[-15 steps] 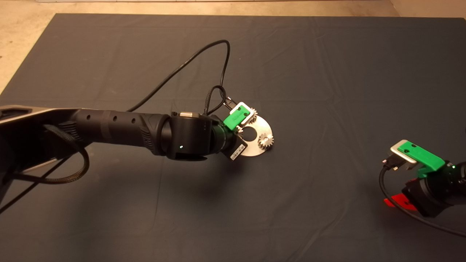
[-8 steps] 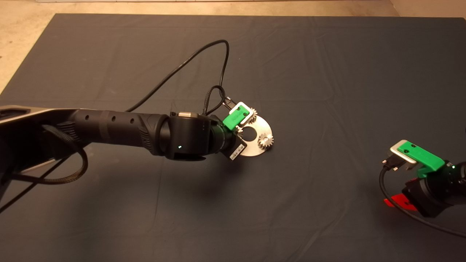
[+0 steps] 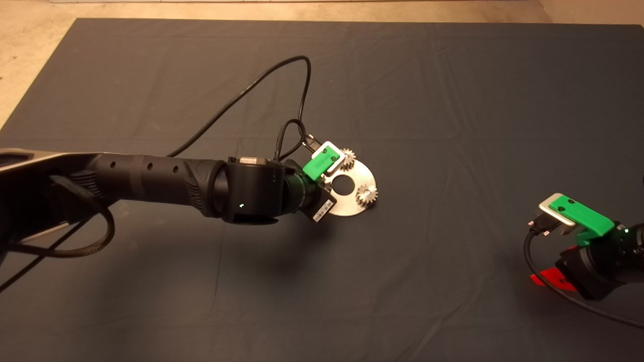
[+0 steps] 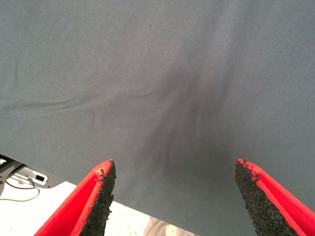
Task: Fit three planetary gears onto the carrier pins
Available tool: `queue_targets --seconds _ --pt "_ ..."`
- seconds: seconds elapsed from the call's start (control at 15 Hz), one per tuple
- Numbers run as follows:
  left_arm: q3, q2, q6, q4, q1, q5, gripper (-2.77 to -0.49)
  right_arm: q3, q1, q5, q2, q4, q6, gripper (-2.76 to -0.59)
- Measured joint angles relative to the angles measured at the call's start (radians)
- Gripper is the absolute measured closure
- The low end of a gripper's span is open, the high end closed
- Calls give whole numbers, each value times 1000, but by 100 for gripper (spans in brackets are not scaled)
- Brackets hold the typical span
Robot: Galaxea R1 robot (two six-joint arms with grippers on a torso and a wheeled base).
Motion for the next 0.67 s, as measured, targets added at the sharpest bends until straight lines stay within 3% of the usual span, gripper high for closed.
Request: queue_targets --seconds 0.67 --pt "1 6 -5 1 1 3 -64 0 0 0 0 0 0 -178"
